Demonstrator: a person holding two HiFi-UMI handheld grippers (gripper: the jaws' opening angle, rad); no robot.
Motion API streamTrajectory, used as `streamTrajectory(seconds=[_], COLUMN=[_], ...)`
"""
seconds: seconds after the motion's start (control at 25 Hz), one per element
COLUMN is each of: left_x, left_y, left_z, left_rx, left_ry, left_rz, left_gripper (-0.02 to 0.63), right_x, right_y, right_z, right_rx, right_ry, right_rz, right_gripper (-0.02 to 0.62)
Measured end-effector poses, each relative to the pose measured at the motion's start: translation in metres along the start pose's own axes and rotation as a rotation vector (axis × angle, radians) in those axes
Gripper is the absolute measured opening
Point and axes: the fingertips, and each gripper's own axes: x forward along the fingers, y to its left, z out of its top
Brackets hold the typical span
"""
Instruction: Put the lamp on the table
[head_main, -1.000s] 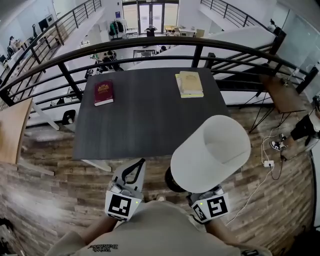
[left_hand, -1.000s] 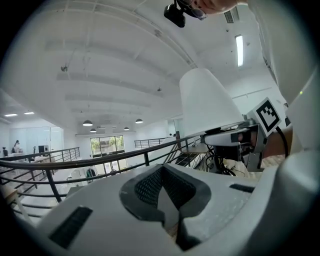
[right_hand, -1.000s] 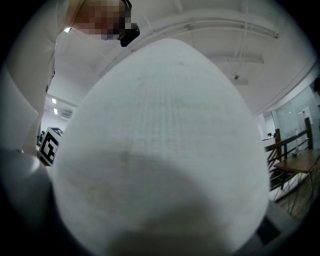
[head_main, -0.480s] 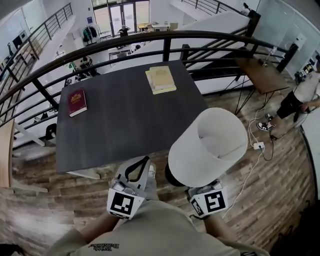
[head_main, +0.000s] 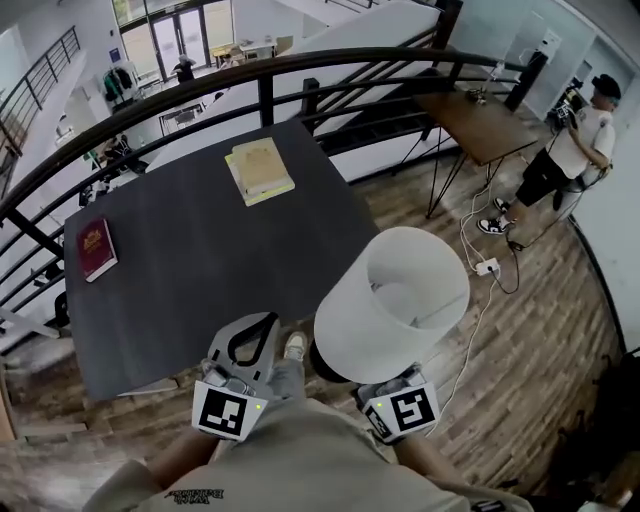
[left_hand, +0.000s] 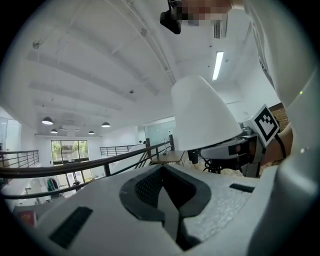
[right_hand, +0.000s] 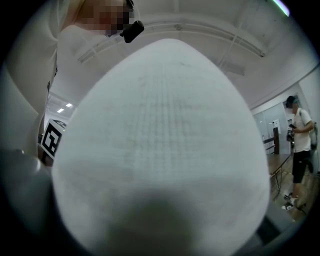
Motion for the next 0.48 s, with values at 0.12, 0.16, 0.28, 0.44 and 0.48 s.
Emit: streamTrajectory(seconds=[0.12, 0.16, 0.28, 0.44, 0.48], left_x=[0.033, 0.044, 0.075, 0.118, 0.129], left_y=[0.024, 0.032, 0.055, 0.09, 0.098], left_z=[-0.003, -0.004, -0.006, -0.014, -0.015], left_rx=[-0.026, -0.026, -0.019, -0.003, 0.001], left_ry=[0.002, 0.006, 0.014, 0.035, 0.038], left_rz=[-0.002, -0.006, -0.024, -0.027, -0.023], left_gripper=[0.006, 0.006, 0.006, 0.006, 0.006], right_x=[0.03, 0.041, 0.073, 0.117, 0.127], right_y=[-0.021, -0.028, -0.05, -0.08, -0.087], right_z=[-0.003, -0.003, -0.003, 0.002, 0.004], right_rx=[0.007, 0.011, 0.016, 0.005, 0.0], right_ry=[0.01, 0.012, 0.019, 0.011, 0.007], right_rz=[-0.011, -0.014, -0.027, -0.034, -0.03], right_gripper=[0.135, 0.135, 0.135, 0.135, 0.135])
